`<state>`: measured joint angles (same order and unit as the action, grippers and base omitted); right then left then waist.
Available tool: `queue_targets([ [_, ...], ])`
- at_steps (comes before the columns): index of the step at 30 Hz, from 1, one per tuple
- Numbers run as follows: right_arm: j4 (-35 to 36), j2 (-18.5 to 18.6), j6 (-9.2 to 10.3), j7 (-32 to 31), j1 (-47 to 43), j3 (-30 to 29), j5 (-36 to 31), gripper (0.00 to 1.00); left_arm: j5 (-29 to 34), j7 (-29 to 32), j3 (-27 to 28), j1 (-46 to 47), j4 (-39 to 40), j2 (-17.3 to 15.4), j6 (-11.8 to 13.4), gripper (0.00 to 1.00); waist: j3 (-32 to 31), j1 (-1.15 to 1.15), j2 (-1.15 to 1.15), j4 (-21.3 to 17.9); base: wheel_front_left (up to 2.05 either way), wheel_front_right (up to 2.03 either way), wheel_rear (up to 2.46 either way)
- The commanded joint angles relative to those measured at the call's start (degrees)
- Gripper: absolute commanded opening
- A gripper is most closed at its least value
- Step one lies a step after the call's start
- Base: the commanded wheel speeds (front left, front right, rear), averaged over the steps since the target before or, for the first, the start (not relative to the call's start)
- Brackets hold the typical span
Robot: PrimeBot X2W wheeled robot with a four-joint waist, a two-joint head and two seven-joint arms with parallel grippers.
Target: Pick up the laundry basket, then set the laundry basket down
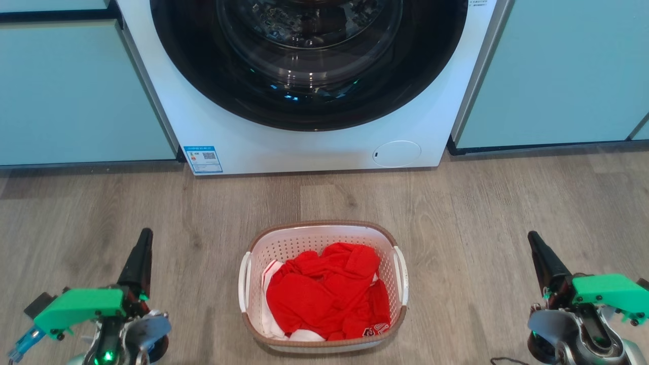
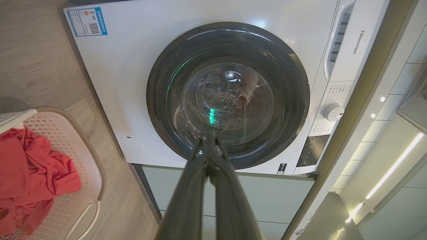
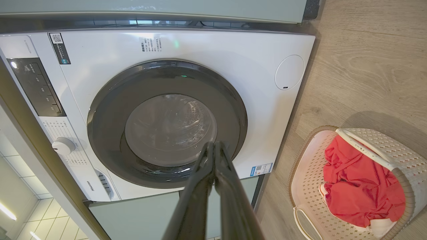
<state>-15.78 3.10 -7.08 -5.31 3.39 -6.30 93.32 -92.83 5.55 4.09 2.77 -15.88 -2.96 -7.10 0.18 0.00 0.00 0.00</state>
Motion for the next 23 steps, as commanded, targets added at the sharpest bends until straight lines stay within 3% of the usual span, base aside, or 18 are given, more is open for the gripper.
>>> queue_targets([
  [1, 1.8, 0.5, -0.41, -0.3, 2.7, 0.8, -0.3, 0.00, 0.2, 0.5, 1.9, 3.4, 1.8, -0.3, -0.4, 0.00, 0.0, 0.00, 0.00, 0.0, 0.00, 0.00, 0.00],
  [23, 1.8, 0.3, -0.41, -0.6, 2.7, 0.5, -0.5, 0.00, 0.4, 0.6, 2.1, 3.4, 1.8, -0.2, -0.4, 0.00, 0.0, 0.00, 0.00, 0.0, 0.00, 0.00, 0.00],
])
